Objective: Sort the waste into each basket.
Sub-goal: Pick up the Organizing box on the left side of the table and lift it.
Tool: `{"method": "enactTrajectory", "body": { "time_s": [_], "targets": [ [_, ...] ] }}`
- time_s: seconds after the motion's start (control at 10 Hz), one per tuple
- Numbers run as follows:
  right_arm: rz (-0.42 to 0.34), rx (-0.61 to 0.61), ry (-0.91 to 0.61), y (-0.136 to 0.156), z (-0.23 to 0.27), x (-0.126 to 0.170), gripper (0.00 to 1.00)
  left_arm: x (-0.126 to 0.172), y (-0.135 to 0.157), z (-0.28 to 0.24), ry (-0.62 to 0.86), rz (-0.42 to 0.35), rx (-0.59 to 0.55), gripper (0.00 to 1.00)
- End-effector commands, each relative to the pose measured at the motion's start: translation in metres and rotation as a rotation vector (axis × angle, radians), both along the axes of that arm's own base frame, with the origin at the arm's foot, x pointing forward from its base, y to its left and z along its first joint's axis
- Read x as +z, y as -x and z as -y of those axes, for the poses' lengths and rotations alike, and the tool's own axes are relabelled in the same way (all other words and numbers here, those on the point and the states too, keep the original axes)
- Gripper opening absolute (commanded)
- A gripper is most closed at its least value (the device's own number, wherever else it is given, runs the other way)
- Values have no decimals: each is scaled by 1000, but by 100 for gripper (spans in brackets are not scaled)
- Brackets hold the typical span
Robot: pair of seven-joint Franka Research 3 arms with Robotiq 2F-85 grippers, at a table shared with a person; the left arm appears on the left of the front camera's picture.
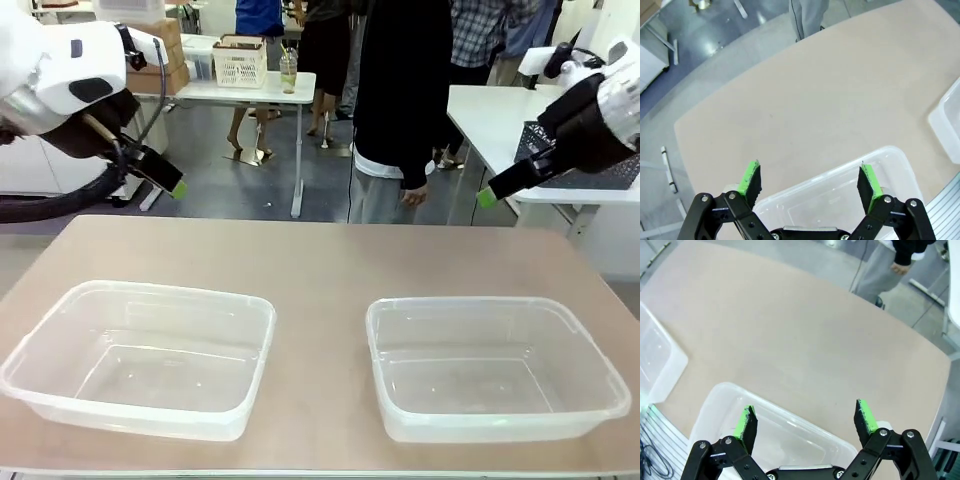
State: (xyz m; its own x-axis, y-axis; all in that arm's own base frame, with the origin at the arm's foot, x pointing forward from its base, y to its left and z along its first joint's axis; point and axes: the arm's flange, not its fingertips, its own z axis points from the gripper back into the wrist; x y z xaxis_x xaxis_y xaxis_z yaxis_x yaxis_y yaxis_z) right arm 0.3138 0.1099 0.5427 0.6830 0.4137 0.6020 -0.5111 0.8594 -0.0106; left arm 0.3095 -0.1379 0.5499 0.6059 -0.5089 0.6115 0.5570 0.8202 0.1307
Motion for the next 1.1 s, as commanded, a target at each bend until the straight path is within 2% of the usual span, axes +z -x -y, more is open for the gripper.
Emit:
{"method": "enactTrajectory", "body": {
  "time_s": [0.0,0.1,0.2,0.3,0.4,0.5,0.6,0.7,0.8,0.9,1.0],
  "targets": [
    [-8,-2,3,-9,-4,-8,100,-49,-38,3,-23,-76,35,100],
    [-80,-17,-97,-16,2,-10,100,0,0,0,0,0,0,100],
    [-194,-37,-454,-16,32,5,100,12,2,-23,265,-62,-160,100],
    [-310,-78,-861,-16,74,18,100,23,5,-63,592,-115,-225,100],
    [-444,-244,-1217,-24,127,15,100,18,6,-107,870,-97,-72,100],
    [-445,-271,-1446,-25,165,-1,100,3,7,-142,1131,-108,-67,100],
    [-408,-293,-1600,-23,194,-16,100,-18,5,-174,1320,-145,-27,100],
    [-333,-343,-1706,-15,217,-30,100,-39,8,-200,1409,-171,31,100],
    [-293,-436,-1709,-7,231,-41,100,-56,12,-217,1444,-199,103,100],
    [-271,-944,-1273,-6,223,-48,100,-68,15,-218,1311,-228,328,100],
    [-347,-183,-1173,-3,239,-29,100,-10,-14,-230,1117,-137,-20,100]
  ]
}}
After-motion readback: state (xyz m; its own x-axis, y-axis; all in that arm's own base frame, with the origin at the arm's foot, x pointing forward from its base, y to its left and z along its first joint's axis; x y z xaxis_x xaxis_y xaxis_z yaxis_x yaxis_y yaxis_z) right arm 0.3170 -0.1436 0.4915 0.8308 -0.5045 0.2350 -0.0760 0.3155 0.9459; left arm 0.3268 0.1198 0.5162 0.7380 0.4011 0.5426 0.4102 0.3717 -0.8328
